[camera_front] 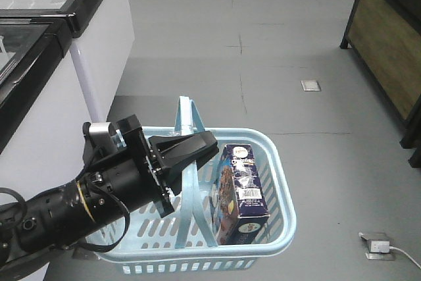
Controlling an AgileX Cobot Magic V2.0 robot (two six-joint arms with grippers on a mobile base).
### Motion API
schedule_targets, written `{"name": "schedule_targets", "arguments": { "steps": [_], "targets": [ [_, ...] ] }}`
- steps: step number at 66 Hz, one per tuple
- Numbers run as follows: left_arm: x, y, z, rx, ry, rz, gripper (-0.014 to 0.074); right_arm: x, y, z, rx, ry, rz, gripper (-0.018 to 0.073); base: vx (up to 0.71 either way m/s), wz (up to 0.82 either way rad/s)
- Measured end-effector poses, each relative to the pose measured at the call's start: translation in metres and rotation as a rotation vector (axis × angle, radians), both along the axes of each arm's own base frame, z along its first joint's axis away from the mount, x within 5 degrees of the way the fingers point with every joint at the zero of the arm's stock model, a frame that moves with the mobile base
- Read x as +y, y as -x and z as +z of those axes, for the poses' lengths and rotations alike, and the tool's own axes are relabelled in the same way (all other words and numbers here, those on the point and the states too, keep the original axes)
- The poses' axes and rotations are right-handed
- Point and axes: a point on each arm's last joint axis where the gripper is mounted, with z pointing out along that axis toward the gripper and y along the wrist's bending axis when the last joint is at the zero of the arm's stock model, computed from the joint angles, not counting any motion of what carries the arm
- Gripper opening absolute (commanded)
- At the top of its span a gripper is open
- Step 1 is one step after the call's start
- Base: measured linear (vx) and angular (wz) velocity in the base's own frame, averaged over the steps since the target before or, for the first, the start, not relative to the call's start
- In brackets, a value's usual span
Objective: Left arm holds basket, right arm returns cookies
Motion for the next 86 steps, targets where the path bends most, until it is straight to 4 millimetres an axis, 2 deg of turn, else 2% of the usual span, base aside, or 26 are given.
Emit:
{"name": "schedule_targets", "arguments": {
  "steps": [86],
  "targets": [
    [-0.0001, 0.0002, -0.0001, -0.001, -0.002, -0.002, -0.0003, 0.0000, 0.0000, 0.0000, 0.000, 0.000, 0.000, 0.0004, 0.07, -0.05]
  ]
}}
